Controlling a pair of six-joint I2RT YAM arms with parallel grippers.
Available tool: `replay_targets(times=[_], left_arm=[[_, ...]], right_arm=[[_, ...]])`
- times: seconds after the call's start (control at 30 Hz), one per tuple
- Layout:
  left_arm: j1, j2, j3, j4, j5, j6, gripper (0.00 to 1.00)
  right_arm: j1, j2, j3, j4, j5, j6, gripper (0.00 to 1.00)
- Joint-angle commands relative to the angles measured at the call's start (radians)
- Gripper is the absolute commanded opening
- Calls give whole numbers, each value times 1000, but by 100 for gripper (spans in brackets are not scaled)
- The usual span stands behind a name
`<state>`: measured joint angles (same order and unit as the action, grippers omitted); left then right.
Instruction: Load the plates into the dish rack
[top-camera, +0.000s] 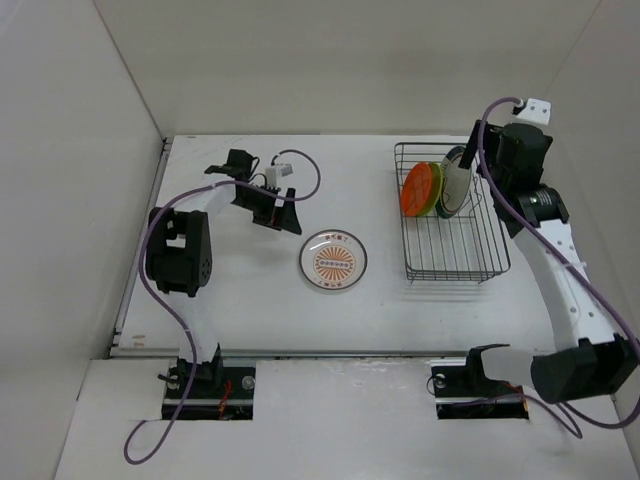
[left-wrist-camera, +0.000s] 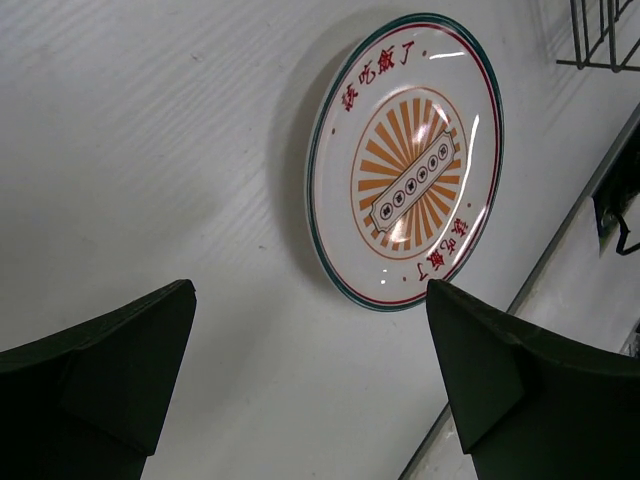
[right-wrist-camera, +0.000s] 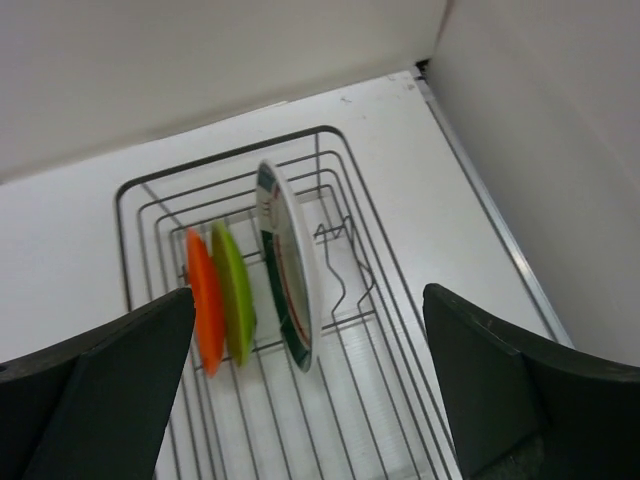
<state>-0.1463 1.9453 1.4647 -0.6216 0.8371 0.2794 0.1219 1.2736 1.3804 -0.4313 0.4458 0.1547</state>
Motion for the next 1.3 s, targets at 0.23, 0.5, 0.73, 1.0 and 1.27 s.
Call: replay_targets(times=[0.23,0.5,0.73,1.0,1.27], left_arm=[[-108,92,-37,16,77,21,88],[-108,122,-58,57,56,-29,74],[-118,165,-49,46,56,-29,42],[-127,184,-40,46,27,-29,0],[-84,107,68,-42,103,62,0]], right_arm=[[61,-123,-124,51,-162,26,100],[104,-152,-147,42,-114,26,100],[104,-140,-196,63,-124,36,100],[104,-131,-216,82,-168,54,100],[113,-134,-339,248,-623,-36,100]])
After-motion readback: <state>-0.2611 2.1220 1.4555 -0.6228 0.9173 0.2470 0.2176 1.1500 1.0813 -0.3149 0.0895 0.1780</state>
